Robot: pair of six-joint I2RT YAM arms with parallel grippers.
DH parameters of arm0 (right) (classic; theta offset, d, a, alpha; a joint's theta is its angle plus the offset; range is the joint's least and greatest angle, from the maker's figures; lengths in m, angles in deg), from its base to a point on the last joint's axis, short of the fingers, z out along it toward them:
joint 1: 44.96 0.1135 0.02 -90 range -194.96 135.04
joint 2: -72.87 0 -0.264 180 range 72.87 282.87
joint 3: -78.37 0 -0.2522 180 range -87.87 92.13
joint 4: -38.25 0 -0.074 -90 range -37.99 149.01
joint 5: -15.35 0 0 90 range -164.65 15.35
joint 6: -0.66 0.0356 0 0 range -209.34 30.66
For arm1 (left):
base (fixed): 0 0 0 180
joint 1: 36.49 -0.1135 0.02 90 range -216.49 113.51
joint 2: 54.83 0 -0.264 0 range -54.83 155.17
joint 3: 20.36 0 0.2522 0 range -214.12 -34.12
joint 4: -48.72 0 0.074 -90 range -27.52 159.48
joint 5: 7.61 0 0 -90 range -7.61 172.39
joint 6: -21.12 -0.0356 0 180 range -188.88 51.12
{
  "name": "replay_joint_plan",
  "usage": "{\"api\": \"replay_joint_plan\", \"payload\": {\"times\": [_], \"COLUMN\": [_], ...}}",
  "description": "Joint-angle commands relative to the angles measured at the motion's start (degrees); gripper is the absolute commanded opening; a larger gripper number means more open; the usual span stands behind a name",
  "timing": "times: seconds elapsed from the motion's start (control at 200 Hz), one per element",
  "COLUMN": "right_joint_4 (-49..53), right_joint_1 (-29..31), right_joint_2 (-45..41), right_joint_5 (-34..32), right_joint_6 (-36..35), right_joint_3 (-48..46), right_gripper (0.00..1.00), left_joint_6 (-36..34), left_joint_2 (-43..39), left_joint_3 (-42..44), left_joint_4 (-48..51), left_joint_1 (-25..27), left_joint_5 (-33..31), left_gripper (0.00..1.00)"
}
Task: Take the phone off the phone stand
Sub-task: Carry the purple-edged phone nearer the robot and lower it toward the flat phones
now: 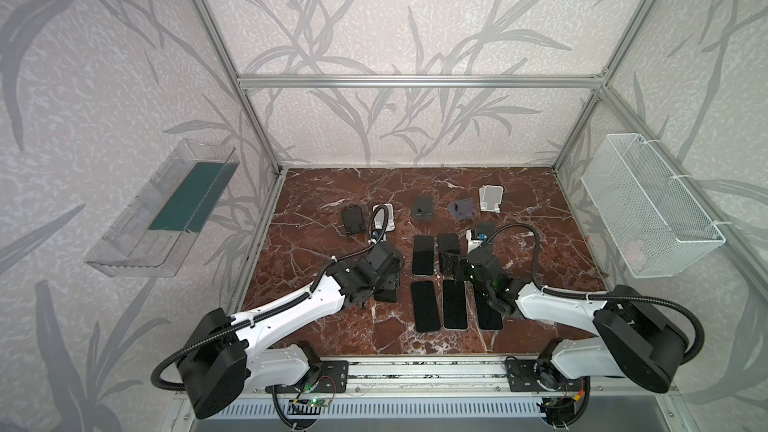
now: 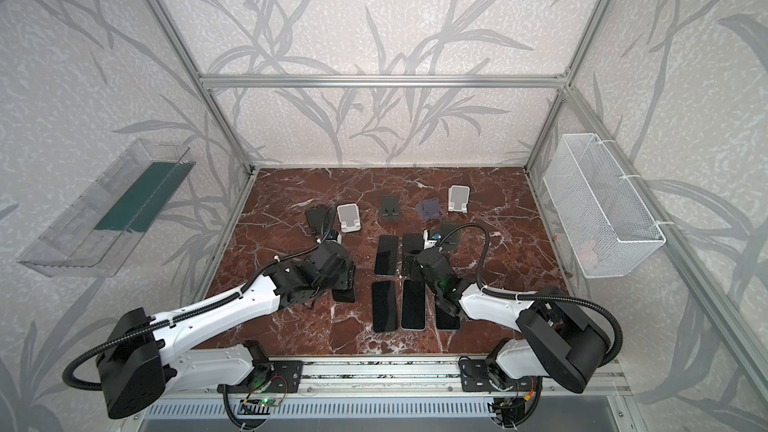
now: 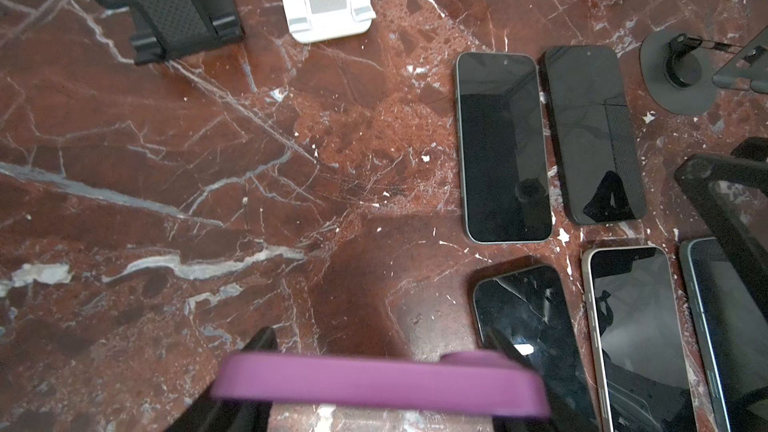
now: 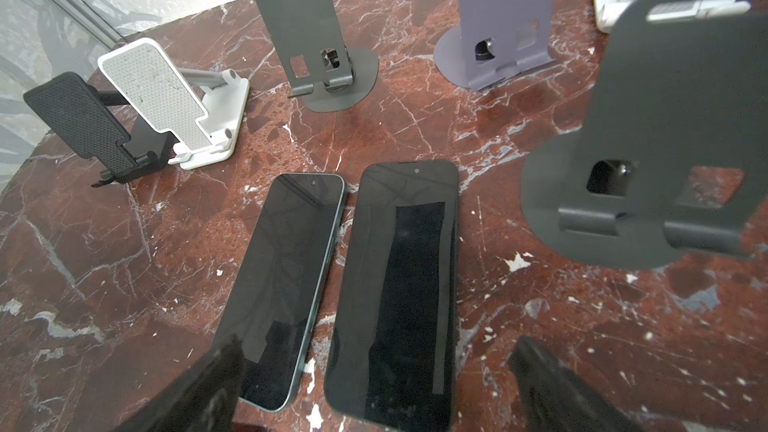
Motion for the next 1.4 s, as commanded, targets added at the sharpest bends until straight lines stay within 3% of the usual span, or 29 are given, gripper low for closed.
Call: {"api": "replay_joint_plan", "payload": {"times": [0.0,0.305,0.81,1.15,1.395], "right_joint_4": [0.77,0.94,0.73,0.06,0.27], "right_joint_1": [-0.29,-0.23,-0.30,-0.28,-0.30], "right_joint_2": [0.69,0.82,0.79,1.97,1.39], "right_joint_5": [-0.05,0.52,0.77,0.62,0.49], "right_joint_6": [-0.73,-0.56,-0.38,-0.31,-0.34], "right_joint_3": [1.78,1.95,1.82,2.04,1.95], "right_gripper": [1.00,1.00,1.00,1.00,1.00], "left_joint_6": [3.90,5.34,0.48,-6.79,-6.90], "left_joint_2": [-0.53,5.45,18.55,29.92,36.96], "left_joint_3": [1.09,0.88,-9.06,-18.19,-23.39], "left_joint_4": [0.04,-2.65,-0.59,-2.03,-1.23], "left_joint_1": [0.56,1.82,1.30,-5.67,-7.80], "left_joint_5": [1.06,3.01,-5.64,-1.54,0.66], "left_gripper": [0.55,0.55,0.55,0.55,0.54]}}
